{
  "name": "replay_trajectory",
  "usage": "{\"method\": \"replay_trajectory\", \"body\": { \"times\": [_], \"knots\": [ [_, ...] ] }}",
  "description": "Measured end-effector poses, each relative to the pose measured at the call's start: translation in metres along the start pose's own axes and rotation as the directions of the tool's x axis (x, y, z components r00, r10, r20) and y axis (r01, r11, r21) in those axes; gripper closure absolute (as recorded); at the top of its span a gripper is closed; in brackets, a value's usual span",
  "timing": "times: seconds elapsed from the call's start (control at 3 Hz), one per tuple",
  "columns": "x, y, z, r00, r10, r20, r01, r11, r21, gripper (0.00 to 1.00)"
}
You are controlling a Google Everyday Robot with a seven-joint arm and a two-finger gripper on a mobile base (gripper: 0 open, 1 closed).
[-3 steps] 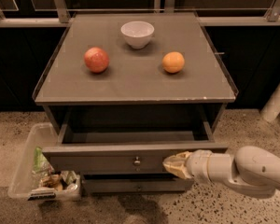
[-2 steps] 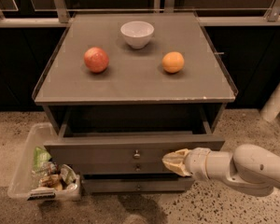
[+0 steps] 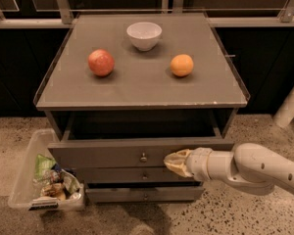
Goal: Close top drawer
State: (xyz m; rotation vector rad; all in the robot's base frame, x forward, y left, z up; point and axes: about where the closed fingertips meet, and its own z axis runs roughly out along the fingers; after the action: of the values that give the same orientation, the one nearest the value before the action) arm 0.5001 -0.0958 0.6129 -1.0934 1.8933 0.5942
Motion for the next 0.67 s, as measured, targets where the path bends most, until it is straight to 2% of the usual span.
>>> {"method": "replay_trajectory", "body": {
  "times": [0.33,0.67],
  "knots": [
    [-0.0121,-0.0087,0.0136,0.999,-0.044,0.002,0.044,0.999,0.003,1.0],
    [-0.0121,-0.0086,0.0136,0.999,-0.044,0.002,0.044,0.999,0.003,1.0]
  ]
}}
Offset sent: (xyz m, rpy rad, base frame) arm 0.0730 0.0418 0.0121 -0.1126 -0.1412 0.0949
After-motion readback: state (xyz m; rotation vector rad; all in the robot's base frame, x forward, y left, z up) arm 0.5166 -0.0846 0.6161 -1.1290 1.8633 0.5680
